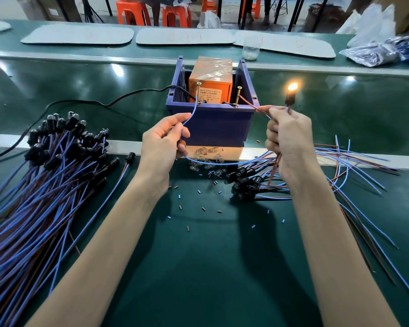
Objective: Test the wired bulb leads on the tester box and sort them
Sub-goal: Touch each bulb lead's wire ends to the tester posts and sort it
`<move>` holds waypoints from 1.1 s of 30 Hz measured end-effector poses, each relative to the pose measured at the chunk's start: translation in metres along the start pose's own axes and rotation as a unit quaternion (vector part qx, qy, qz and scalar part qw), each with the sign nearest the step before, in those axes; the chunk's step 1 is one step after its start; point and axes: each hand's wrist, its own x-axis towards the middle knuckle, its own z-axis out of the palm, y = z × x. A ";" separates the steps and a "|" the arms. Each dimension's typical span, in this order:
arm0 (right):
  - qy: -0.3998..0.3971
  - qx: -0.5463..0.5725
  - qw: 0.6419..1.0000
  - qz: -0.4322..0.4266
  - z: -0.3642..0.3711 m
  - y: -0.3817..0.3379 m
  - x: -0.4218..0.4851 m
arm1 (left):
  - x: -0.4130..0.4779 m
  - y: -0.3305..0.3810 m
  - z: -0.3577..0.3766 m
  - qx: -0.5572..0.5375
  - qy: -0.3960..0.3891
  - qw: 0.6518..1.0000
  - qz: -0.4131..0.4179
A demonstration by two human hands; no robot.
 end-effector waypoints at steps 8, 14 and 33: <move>0.064 -0.198 0.977 -0.053 -0.023 -0.019 0.005 | -0.012 0.002 0.015 -0.012 -0.058 0.998 -0.009; 0.058 -0.178 0.981 -0.051 -0.044 -0.033 0.005 | -0.014 0.007 0.013 -0.012 -0.091 0.996 -0.012; 0.037 -0.578 0.794 -0.186 -0.037 -0.014 0.003 | 0.009 0.006 -0.020 0.160 -0.005 0.987 0.001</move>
